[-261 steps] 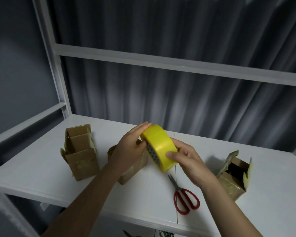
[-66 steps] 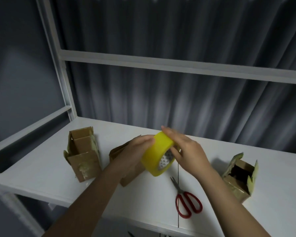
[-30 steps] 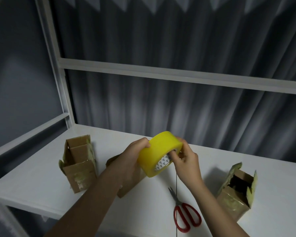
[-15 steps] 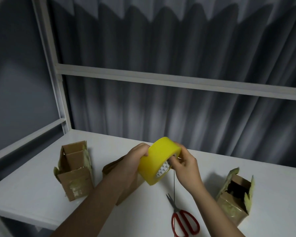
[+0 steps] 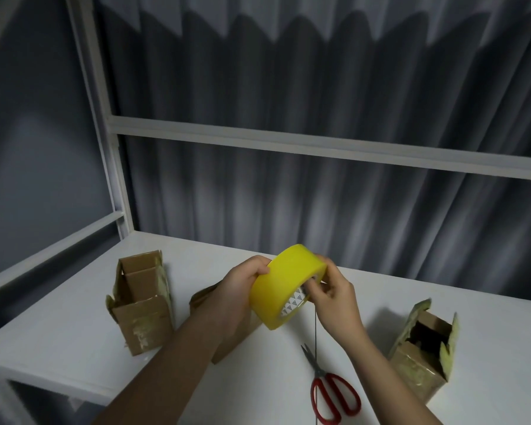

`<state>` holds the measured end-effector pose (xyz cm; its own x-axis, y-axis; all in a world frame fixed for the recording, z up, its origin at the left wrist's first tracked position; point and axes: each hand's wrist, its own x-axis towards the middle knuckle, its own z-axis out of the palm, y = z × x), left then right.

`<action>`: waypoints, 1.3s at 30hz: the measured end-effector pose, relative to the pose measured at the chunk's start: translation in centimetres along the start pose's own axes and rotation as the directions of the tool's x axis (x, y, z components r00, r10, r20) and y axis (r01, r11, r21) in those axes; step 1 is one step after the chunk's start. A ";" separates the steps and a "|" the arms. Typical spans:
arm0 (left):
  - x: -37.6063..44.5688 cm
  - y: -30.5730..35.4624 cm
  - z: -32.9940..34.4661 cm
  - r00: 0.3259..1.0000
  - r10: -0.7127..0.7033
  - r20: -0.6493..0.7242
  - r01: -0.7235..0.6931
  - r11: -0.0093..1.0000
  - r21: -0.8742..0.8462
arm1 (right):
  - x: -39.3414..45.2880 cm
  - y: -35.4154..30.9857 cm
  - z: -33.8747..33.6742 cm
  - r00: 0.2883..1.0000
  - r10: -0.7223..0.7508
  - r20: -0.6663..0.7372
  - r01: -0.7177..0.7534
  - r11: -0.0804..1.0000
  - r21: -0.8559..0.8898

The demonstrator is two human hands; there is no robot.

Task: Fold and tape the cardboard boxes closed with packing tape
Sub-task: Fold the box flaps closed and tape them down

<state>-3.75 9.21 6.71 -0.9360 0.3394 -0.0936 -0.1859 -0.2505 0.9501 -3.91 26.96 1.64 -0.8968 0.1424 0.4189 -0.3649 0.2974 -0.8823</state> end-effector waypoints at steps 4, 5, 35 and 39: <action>-0.1 -0.1 0.1 0.998 0.004 -0.058 0.000 0.997 0.075 | -0.2 0.2 0.1 1.000 0.002 -0.001 -0.002 1.000 -0.019; -0.1 -0.1 0.0 0.998 0.010 -0.069 -0.004 0.996 0.091 | -0.2 0.2 0.1 1.000 0.002 -0.001 -0.002 1.000 -0.024; 0.2 -1.0 -0.6 1.000 -0.023 0.019 0.024 0.999 -0.043 | -0.2 0.6 -0.1 0.999 0.036 0.014 -0.032 0.977 -0.210; 0.6 -1.1 -0.7 0.998 -0.057 0.001 0.057 0.996 -0.064 | -0.6 -0.5 -0.3 0.915 -0.390 0.103 0.393 0.805 -0.444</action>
<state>-4.27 9.05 5.37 -0.9235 0.3544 -0.1469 -0.2574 -0.2884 0.9223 -3.13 27.03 1.90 -0.7040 -0.0833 0.7053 -0.5353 0.7149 -0.4499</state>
